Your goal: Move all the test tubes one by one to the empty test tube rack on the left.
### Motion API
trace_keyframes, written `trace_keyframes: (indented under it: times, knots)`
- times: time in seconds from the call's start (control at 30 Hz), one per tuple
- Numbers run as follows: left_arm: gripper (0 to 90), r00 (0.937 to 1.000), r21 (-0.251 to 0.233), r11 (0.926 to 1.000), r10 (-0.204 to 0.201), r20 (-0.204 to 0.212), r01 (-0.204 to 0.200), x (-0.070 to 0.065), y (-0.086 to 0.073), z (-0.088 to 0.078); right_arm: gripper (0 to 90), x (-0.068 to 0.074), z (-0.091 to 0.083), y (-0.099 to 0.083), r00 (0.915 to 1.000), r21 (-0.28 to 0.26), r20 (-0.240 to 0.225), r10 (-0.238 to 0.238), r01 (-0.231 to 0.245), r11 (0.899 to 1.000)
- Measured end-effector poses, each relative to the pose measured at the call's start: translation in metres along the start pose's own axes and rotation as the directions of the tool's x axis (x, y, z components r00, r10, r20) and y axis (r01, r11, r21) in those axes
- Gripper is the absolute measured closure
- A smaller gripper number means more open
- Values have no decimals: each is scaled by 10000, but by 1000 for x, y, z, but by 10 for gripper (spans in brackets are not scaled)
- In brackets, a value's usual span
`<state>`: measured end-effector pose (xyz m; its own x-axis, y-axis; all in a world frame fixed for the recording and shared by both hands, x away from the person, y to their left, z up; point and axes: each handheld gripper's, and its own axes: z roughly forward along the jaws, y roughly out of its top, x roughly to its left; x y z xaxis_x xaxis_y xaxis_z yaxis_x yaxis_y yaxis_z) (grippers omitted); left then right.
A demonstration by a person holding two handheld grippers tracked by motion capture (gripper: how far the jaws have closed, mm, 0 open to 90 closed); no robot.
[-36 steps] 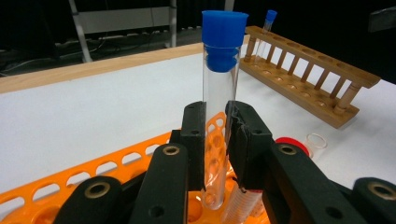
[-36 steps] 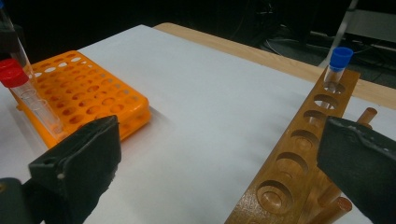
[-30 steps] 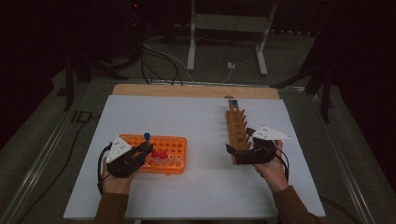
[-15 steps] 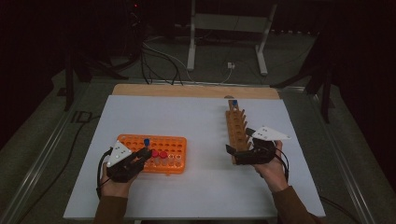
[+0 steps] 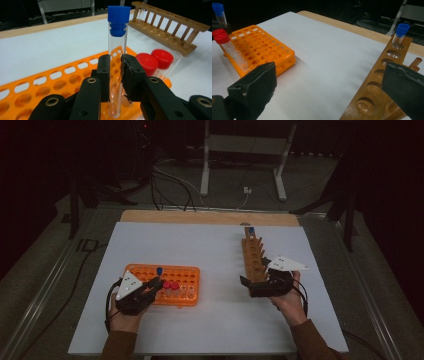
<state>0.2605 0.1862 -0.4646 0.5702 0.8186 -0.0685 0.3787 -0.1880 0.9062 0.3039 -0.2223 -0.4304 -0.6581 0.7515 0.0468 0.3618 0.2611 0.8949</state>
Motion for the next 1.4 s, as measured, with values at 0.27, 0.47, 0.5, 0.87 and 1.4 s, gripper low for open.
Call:
trace_keyframes:
  times: [0.27, 0.47, 0.5, 0.87, 1.4]
  knots:
    - [773, 10000, 805, 9968, 28, 58, -32, 1, -11, 0, 4, -1, -1, 0, 10000, -43, 6, 75, -75, 10000]
    - [775, 9995, 1614, 9864, 310, 35, -311, -2, -16, 3, 4, 0, -1, 0, 10000, -2, -29, 2, -2, 10000]
    - [776, 9995, 1644, 9859, 324, 39, -326, -2, -16, 3, 4, 0, -1, -1, 10000, 2, -42, 5, -5, 10000]
    - [778, 9972, 2222, 9723, 741, -11, -720, -5, -20, 6, 5, 2, 3, -2, 9999, 124, -106, -27, 28, 9999]
    - [616, 9999, 1646, 9863, 106, 43, -111, -1, -16, -5, 5, -2, 4, -2, 10000, 157, -98, -14, 15, 9999]
